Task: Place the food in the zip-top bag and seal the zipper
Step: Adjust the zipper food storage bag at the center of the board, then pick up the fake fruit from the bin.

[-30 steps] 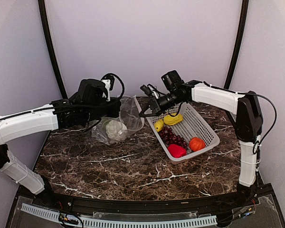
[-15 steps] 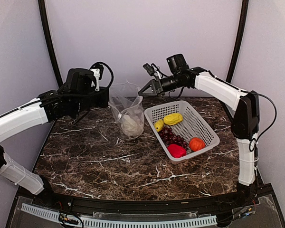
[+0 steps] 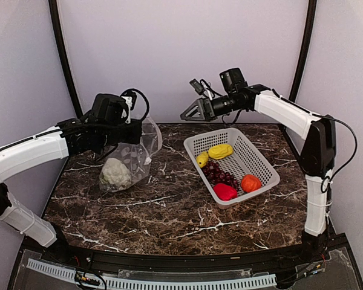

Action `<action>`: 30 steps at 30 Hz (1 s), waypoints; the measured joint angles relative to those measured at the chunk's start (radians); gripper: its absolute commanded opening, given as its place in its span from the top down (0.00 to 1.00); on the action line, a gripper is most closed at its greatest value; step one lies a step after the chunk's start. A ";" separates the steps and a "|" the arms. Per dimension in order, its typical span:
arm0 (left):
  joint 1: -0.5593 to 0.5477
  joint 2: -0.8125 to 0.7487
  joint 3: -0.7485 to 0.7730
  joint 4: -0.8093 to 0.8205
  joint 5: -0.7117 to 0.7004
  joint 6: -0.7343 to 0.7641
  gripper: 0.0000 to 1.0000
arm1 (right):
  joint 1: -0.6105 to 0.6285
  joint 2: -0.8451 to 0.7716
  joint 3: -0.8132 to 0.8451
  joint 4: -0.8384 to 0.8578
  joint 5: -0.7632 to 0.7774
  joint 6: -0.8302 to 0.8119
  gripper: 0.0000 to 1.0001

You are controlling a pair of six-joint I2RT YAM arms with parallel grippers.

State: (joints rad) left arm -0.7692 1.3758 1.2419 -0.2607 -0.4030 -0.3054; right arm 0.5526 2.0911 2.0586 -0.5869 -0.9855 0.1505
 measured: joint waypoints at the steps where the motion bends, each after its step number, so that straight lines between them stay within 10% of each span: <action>1: 0.000 0.007 -0.005 -0.001 0.010 -0.006 0.99 | -0.011 -0.019 -0.021 0.000 0.053 -0.032 0.01; 8: 0.000 0.032 -0.014 -0.003 0.090 -0.047 0.99 | -0.104 -0.254 -0.333 0.121 0.439 -0.252 0.06; 19: 0.000 0.067 -0.014 -0.003 0.175 -0.078 0.99 | -0.186 -0.208 -0.392 0.050 0.520 -0.627 0.38; 30: 0.000 0.067 -0.014 -0.003 0.189 -0.084 0.99 | -0.181 -0.137 -0.462 0.038 0.695 -1.025 0.32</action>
State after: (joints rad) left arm -0.7692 1.4425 1.2282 -0.2634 -0.2138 -0.3889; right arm 0.3714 1.9537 1.5970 -0.5491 -0.2901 -0.8742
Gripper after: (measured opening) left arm 0.012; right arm 0.644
